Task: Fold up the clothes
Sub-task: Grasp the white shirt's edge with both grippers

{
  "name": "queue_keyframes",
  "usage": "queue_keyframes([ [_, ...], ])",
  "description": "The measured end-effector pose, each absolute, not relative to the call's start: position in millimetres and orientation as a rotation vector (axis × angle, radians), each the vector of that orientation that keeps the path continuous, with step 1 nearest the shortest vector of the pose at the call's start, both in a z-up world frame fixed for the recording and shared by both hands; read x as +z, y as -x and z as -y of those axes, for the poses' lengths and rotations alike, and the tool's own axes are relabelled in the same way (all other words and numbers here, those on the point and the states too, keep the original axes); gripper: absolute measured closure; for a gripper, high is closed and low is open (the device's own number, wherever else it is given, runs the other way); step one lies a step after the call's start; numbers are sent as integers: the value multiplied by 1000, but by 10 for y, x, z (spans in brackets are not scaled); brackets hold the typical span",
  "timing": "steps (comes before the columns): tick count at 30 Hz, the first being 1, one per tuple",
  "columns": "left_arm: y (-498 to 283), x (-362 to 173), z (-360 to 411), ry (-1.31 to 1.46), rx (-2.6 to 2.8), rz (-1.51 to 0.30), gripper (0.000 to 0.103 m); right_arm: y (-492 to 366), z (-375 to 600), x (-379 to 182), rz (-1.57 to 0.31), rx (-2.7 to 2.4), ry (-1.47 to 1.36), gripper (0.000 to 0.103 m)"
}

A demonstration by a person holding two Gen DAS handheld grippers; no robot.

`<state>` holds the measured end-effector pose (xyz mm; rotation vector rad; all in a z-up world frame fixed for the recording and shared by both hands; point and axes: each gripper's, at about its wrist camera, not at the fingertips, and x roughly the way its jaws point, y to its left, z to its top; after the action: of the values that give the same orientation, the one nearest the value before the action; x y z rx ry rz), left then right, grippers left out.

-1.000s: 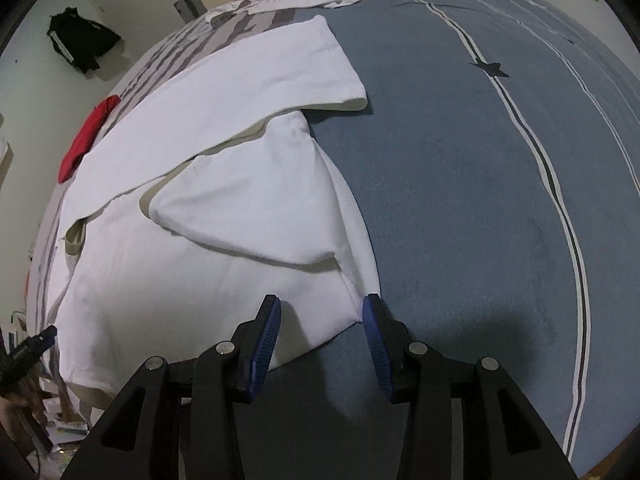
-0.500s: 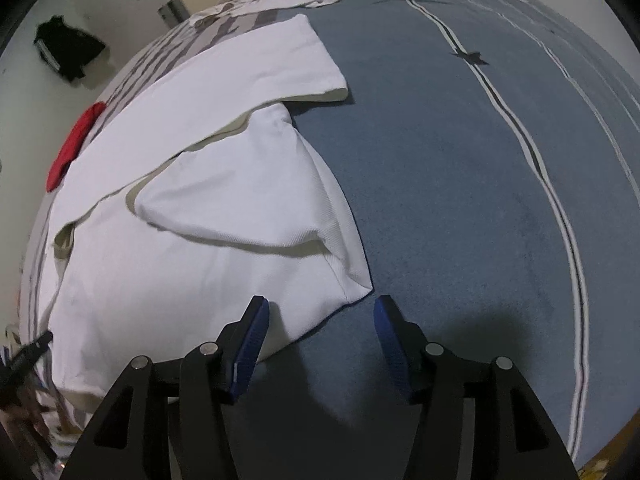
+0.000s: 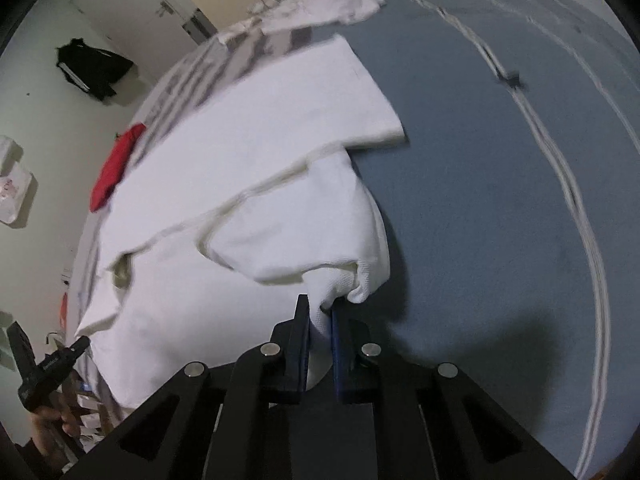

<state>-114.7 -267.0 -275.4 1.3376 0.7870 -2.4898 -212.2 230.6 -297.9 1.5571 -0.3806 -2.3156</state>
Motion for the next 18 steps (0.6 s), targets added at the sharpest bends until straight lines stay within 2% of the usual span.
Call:
queue_keyframes([
  [5, 1682, -2431, 2866, -1335, -2566, -795, 99, 2577, -2078, -2561, 339, -2305, -1513, 95],
  [12, 2971, -2236, 3002, -1459, -2616, -782, 99, 3572, -1756, -2462, 304, -2200, -1560, 95],
  [14, 3312, -2424, 3146, -1485, -2562, -784, 98, 3958, -1653, -2589, 338, -2165, -1601, 95],
  [16, 3495, -2705, 3276, -1559, -2465, -833, 90, 4305, -1578, -2762, 379, -2133, -1642, 94],
  [18, 3609, -2990, 3387, -1660, -2325, -892, 85, 4588, -1547, -2996, 430, -2107, -1678, 90],
])
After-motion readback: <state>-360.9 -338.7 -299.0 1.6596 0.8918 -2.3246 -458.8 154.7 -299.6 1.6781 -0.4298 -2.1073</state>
